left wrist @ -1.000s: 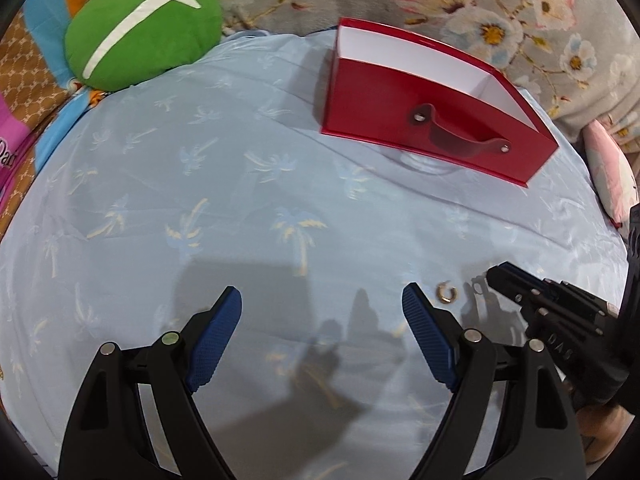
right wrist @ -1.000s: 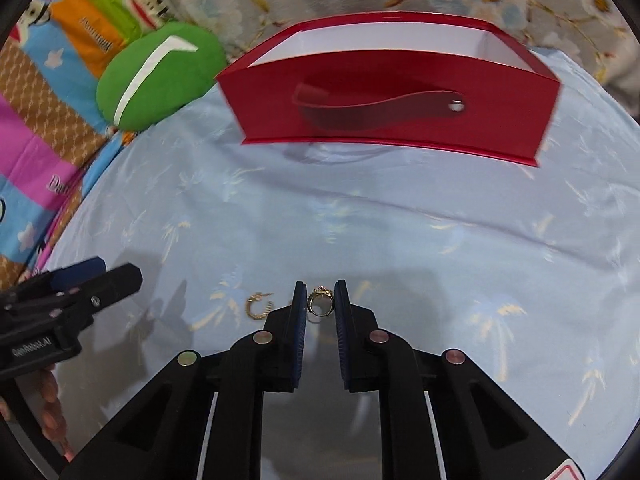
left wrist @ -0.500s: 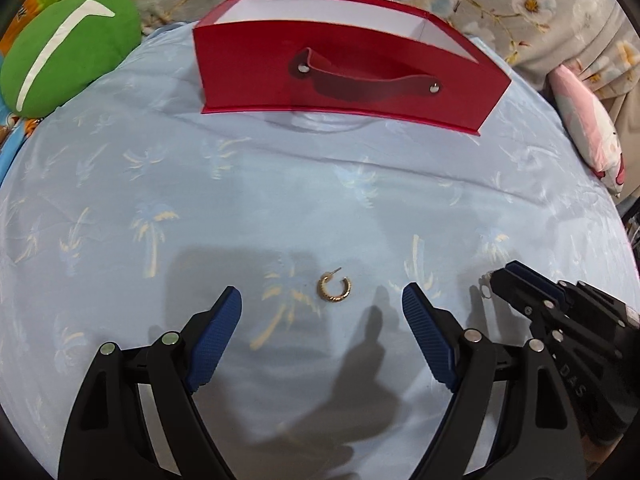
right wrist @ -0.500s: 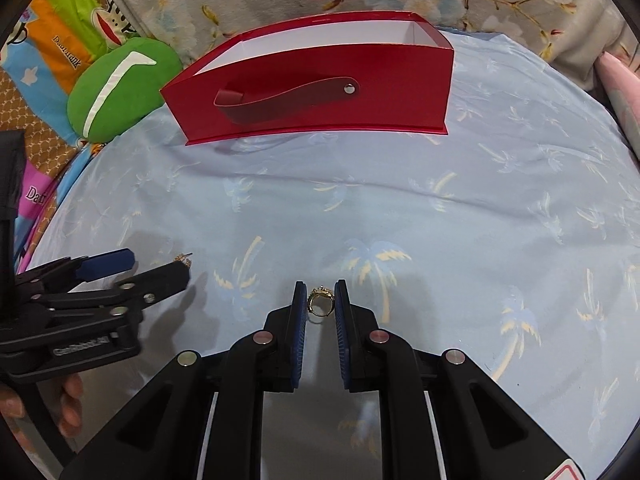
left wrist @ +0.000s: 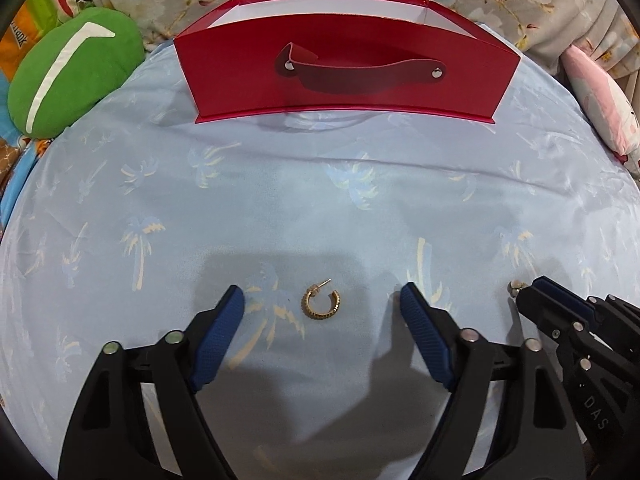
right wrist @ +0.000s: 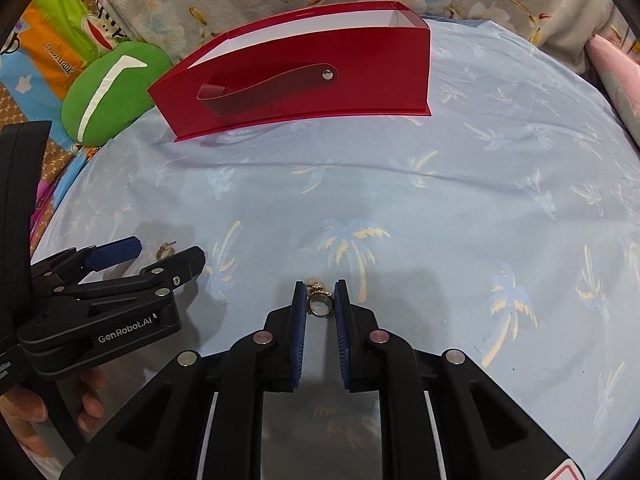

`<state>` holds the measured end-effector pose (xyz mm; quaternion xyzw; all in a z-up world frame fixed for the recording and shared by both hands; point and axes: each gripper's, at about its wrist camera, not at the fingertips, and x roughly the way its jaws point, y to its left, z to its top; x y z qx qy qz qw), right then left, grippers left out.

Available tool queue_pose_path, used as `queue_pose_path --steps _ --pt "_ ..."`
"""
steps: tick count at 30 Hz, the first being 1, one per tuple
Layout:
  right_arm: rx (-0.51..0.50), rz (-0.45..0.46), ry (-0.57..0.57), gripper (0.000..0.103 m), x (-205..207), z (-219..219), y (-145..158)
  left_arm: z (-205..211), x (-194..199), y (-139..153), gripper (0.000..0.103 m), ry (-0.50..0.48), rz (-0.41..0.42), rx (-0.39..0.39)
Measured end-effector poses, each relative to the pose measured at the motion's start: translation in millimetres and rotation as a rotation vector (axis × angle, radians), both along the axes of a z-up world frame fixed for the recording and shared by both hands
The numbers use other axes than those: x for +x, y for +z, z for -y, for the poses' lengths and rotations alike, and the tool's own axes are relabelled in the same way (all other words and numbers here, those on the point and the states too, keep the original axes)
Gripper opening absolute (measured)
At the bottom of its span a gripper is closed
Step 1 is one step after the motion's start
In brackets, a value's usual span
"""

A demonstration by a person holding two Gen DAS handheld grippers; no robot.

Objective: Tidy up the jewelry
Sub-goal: 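Grasp the gold hoop earring with the left gripper while the right gripper holds its earring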

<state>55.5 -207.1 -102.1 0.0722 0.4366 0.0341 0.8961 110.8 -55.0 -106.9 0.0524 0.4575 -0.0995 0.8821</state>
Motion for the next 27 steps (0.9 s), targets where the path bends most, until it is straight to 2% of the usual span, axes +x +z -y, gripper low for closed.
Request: queue_pose_path --steps 3,5,7,15,21,27 --pt "0.004 0.000 0.000 0.013 -2 1 -1 2 -6 1 0.056 -0.010 0.017 0.005" --pt "0.006 0.001 0.001 0.013 -3 1 -1 3 -10 3 0.039 -0.018 0.024 -0.001" --pt "0.010 0.001 0.001 0.013 -3 2 -1 2 -12 4 0.017 -0.029 0.019 -0.025" --pt "0.018 0.011 0.001 0.013 -9 3 1 -16 -24 8 0.016 -0.061 -0.040 -0.161" --pt "0.027 0.020 0.009 0.013 -18 1 6 -30 -43 24 0.016 -0.068 -0.027 -0.187" --pt "0.033 0.066 0.034 0.013 -30 -5 27 -39 -56 52 0.016 -0.078 0.021 -0.206"
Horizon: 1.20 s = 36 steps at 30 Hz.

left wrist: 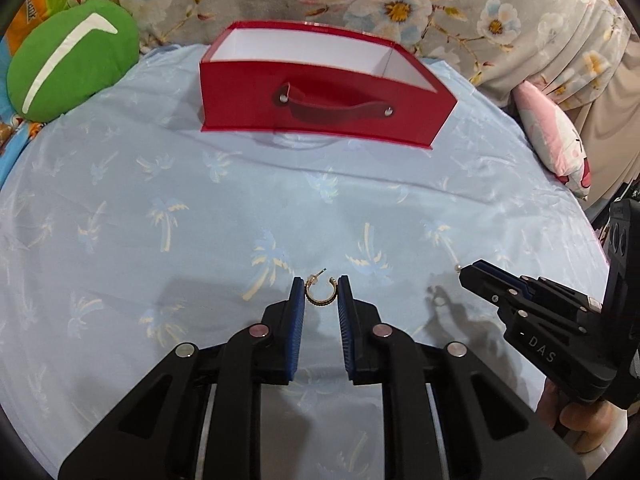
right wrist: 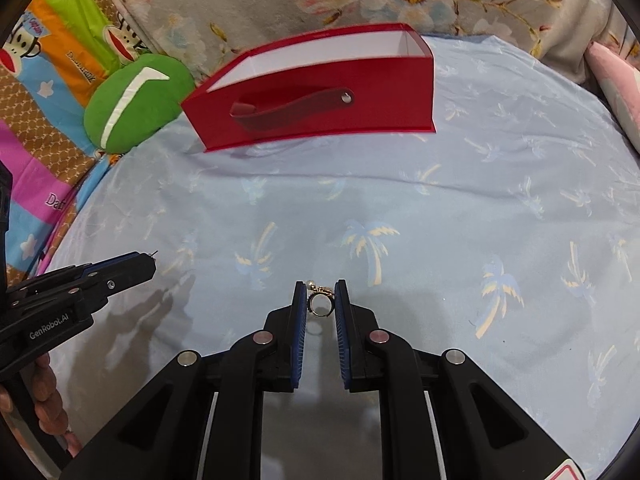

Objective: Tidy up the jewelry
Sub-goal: 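Grasp the gold hoop earring with the left gripper while the right gripper holds its earring, then carry both earrings into the red box and open both grippers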

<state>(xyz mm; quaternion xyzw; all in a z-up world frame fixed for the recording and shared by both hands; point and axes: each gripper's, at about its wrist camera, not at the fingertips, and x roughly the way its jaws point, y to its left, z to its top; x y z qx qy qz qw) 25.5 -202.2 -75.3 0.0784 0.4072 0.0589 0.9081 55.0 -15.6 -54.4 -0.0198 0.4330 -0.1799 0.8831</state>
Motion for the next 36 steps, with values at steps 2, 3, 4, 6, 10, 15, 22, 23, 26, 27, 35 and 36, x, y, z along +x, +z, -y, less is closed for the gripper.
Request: queue_pose_path --steps 2,3,4,6,10,15,22,23,26,27,35,36 --pt "0.001 0.024 0.007 0.013 -3 -2 10 -3 -2 11 0.016 0.001 0.020 -0.009" --pt "0.005 0.039 0.010 0.013 -5 -3 16 -3 -4 17 0.016 0.000 0.032 -0.015" --pt "0.008 0.053 0.013 0.013 -7 -3 22 -4 -5 24 0.016 0.001 0.049 -0.019" --pt "0.007 0.084 0.017 0.013 -10 -5 34 -5 -6 35 0.016 0.003 0.079 -0.027" --pt "0.005 0.150 0.016 0.013 -15 -3 60 -11 -6 58 0.016 0.019 0.133 -0.050" --pt "-0.007 0.218 0.005 0.013 -11 2 88 -18 1 90 0.016 0.048 0.220 -0.064" --pt "-0.042 0.318 -0.007 0.013 10 10 124 -17 27 132 0.016 0.078 0.343 -0.053" --pt "-0.050 0.335 -0.006 0.013 14 11 130 -15 34 139 0.016 0.086 0.364 -0.045" --pt "-0.075 0.385 -0.014 0.013 29 13 148 -10 53 151 0.016 0.097 0.399 -0.033" --pt "-0.081 0.398 -0.017 0.013 34 14 152 -8 59 154 0.016 0.098 0.407 -0.031" --pt "-0.080 0.469 -0.035 0.013 92 26 185 12 118 172 0.016 0.124 0.458 0.002" --pt "-0.083 0.472 -0.035 0.013 99 25 187 14 126 173 0.016 0.130 0.458 0.004"
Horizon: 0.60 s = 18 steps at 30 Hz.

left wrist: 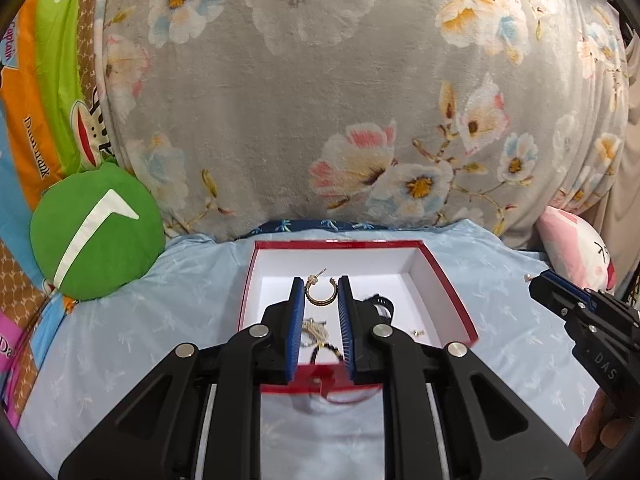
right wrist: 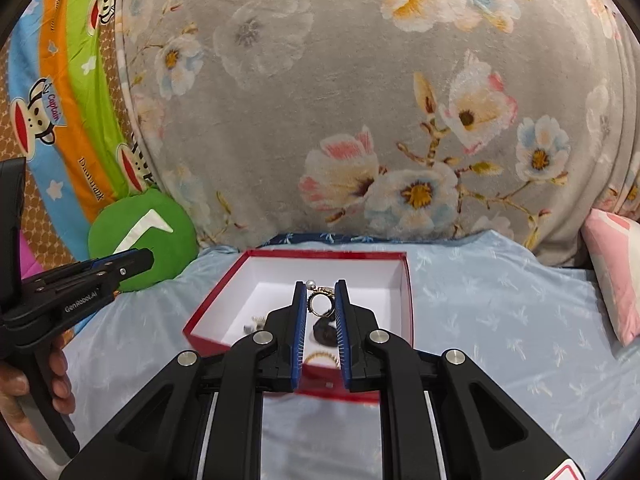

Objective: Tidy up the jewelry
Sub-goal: 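Carry both earrings into the red box and open both grippers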

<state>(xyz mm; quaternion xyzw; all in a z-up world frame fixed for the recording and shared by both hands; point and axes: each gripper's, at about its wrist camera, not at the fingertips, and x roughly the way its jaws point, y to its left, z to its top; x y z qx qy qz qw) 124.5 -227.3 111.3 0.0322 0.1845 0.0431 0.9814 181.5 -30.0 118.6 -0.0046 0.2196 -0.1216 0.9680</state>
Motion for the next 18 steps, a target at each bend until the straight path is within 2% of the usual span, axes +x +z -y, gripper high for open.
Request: queue_pose_path --steps 6,12,18 --pt "0.011 -0.023 -0.001 0.013 49 1 -2 16 53 -12 0.016 0.038 -0.039 0.030" --pt "0.028 -0.078 -0.010 0.013 93 8 -21 20 91 -30 0.016 0.068 -0.079 0.034" --pt "0.023 -0.129 -0.016 0.013 127 9 -43 29 121 -51 0.016 0.082 -0.121 0.072"
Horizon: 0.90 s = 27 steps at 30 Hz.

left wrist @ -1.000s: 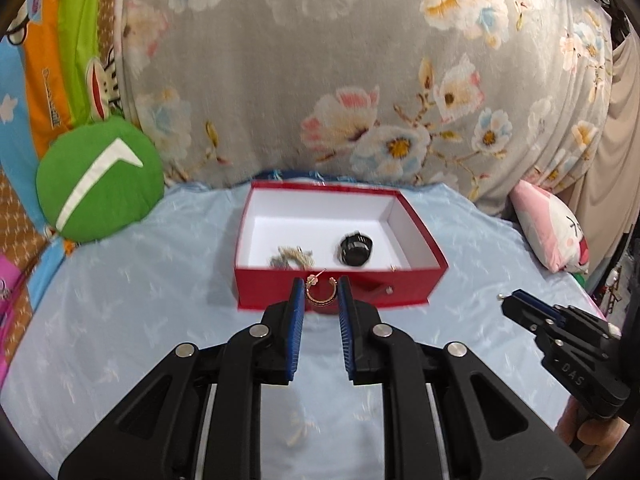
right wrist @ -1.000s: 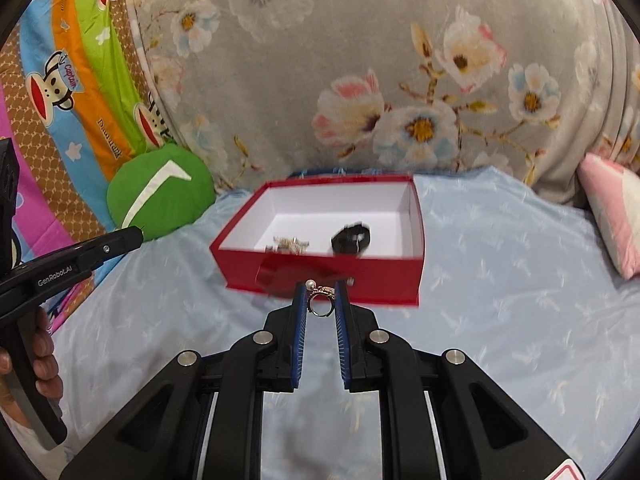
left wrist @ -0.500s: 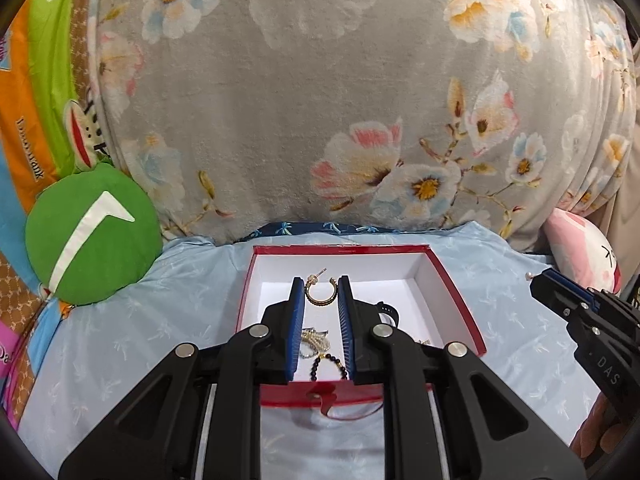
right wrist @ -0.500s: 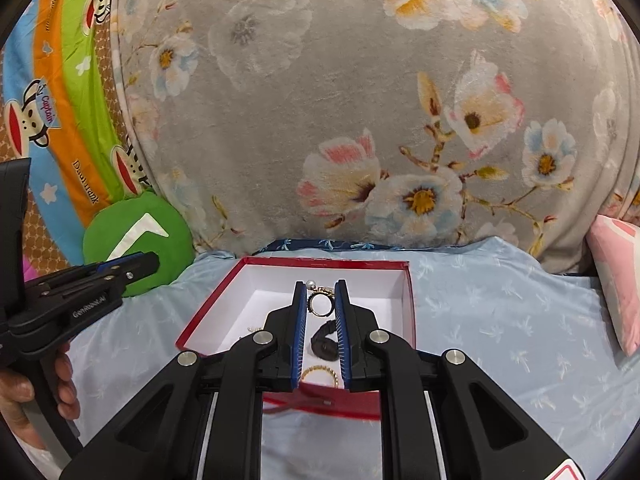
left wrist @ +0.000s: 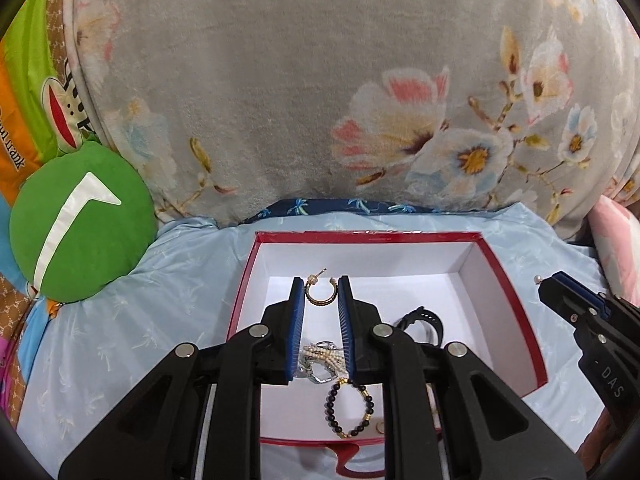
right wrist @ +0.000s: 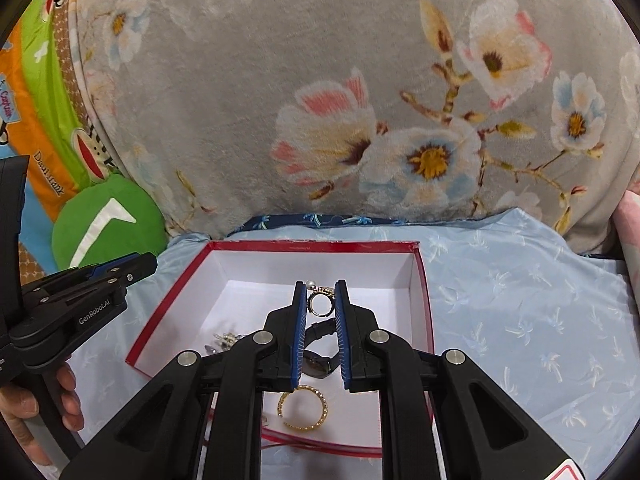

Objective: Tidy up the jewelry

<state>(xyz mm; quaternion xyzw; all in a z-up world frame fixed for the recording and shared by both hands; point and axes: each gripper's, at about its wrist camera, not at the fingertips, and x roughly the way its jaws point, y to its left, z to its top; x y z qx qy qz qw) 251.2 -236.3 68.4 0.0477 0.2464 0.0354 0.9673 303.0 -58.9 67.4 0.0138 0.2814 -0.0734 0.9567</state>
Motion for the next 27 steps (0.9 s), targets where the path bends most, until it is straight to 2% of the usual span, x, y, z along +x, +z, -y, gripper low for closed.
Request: queue_pose_path --steps 7,18,22,26,27 --pt "-0.001 -0.041 -0.002 0.013 22 0 -21 5 22 -23 0.016 0.009 -0.049 0.016" --pt "-0.008 -0.076 -0.014 0.013 43 1 -39 12 41 -39 0.017 0.028 -0.075 0.037" --pt "-0.024 -0.065 -0.032 0.031 45 0 -41 14 43 -43 0.028 0.035 -0.075 0.051" --pt "-0.018 -0.063 -0.037 0.032 46 2 -41 17 43 -42 0.039 0.039 -0.069 0.063" --pt "-0.019 -0.064 -0.037 0.033 46 2 -41 17 44 -42 0.049 0.040 -0.065 0.064"
